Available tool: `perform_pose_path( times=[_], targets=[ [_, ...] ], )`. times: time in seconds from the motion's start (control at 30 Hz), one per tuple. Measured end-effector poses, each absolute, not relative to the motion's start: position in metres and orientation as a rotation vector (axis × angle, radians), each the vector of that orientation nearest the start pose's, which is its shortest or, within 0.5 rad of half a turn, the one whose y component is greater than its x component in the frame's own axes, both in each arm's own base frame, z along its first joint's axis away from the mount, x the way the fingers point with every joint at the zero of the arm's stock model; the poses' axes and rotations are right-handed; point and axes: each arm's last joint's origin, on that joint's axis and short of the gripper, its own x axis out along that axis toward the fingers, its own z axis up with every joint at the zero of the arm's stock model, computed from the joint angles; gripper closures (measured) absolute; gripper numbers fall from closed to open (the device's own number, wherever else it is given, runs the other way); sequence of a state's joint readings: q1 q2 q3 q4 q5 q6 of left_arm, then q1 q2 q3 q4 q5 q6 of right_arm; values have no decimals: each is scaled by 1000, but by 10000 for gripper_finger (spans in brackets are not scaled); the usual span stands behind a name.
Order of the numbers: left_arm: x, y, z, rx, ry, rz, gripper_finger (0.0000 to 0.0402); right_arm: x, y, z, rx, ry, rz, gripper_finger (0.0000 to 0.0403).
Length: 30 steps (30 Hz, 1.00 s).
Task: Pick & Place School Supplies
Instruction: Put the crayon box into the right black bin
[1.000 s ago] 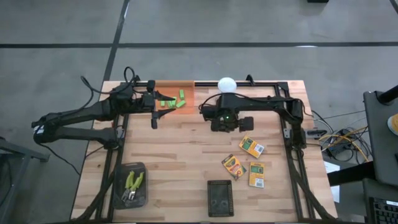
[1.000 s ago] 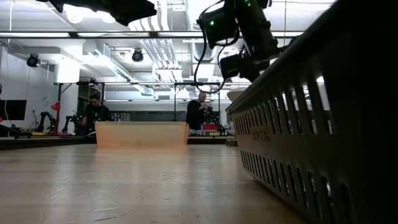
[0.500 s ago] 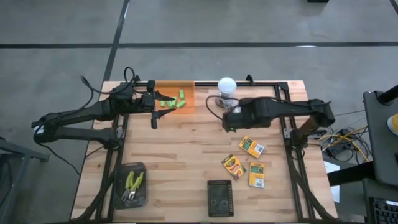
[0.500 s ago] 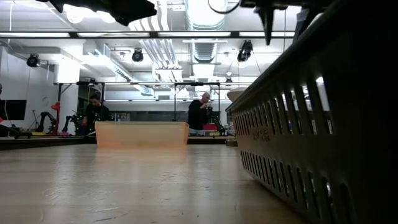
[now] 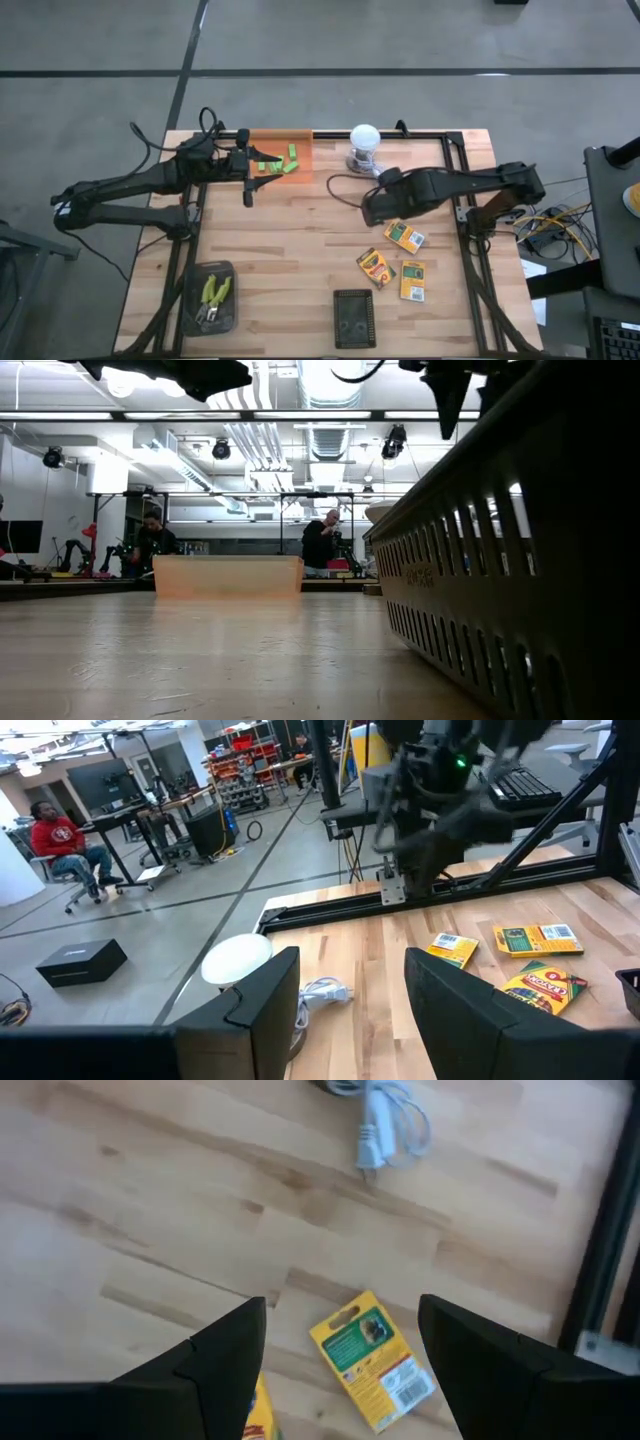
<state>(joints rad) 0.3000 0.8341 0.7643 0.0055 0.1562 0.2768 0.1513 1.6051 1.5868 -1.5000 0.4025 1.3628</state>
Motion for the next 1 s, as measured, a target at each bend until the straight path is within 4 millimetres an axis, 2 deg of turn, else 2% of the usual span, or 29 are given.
perform_pose_path(
  times=[0.17,0.4,0.53,0.73,1.0],
  targets=[
    [180,51,336,262,82,134,213,294,35,315,538,1089,-1007,149],
    [180,51,336,262,82,134,213,317,39,288,412,1186,-929,148],
    [180,51,336,262,82,134,213,325,41,277,399,1214,-919,153],
    [180,51,336,262,82,134,213,329,40,271,384,1272,-877,161],
    [180,51,336,262,82,133,213,325,42,270,494,1240,-988,173]
  ],
)
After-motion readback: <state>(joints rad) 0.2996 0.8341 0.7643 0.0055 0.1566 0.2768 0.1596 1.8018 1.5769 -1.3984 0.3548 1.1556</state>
